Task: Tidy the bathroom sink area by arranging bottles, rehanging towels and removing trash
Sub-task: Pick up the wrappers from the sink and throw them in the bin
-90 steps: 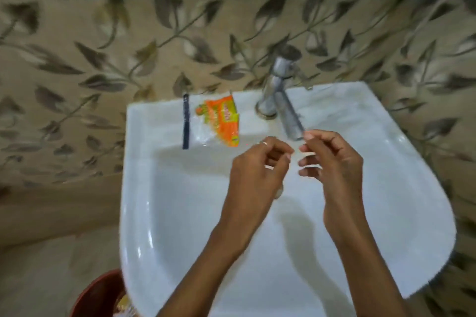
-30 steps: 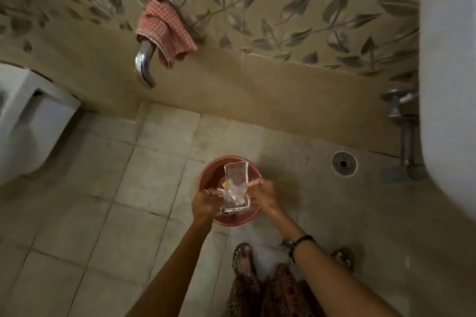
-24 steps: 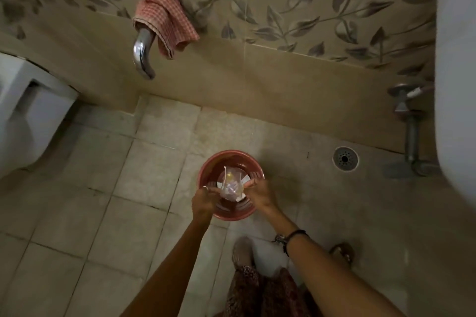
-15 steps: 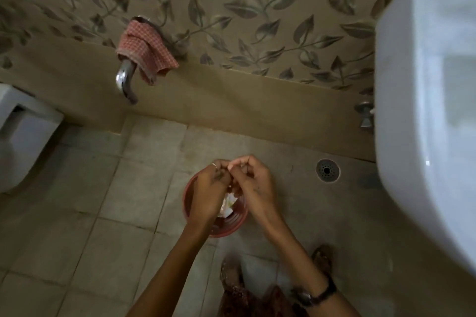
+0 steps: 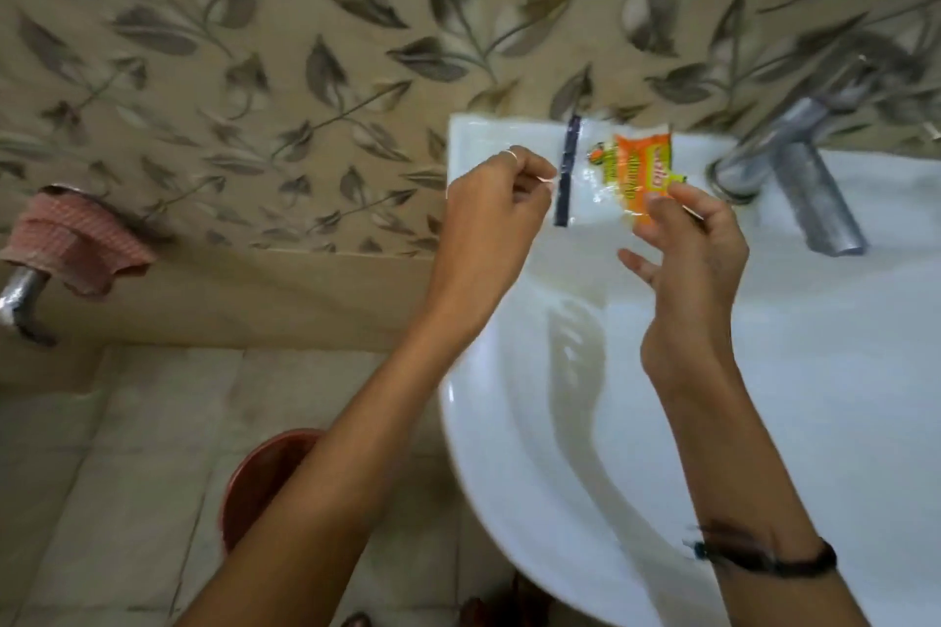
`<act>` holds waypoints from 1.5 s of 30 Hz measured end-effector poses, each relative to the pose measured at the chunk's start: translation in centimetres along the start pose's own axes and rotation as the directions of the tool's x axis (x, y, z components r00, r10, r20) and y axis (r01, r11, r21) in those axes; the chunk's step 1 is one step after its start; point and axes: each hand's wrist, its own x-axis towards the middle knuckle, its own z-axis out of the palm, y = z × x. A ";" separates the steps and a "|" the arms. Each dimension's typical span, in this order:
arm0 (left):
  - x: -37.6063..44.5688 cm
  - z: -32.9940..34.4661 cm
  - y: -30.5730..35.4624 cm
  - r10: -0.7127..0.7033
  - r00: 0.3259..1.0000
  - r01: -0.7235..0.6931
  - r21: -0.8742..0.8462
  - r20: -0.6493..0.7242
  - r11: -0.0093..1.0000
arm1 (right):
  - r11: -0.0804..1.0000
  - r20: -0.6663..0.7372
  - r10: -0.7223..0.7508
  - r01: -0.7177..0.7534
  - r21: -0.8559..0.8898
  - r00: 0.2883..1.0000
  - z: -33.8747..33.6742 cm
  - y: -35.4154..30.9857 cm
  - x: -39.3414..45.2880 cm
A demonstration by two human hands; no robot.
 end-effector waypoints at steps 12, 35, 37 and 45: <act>4.0 5.8 -0.1 -0.169 0.986 0.169 -0.041 0.010 0.985 | 0.992 0.057 0.054 -0.047 -0.119 0.997 -3.7 1.4 5.8; -20.2 -18.5 -22.7 -0.568 0.751 0.505 -0.262 -0.337 0.822 | 0.894 0.509 0.225 0.032 -0.447 0.831 9.1 19.3 -22.8; -21.8 -18.2 -27.1 -0.677 0.669 0.643 -0.219 -0.306 0.734 | 0.841 0.451 0.356 -0.070 -0.537 0.818 10.1 23.9 -23.4; -26.8 -15.3 -39.8 -0.850 0.431 0.855 -0.165 -0.304 0.492 | 0.552 0.326 0.617 -0.099 -0.828 0.716 11.9 39.5 -23.7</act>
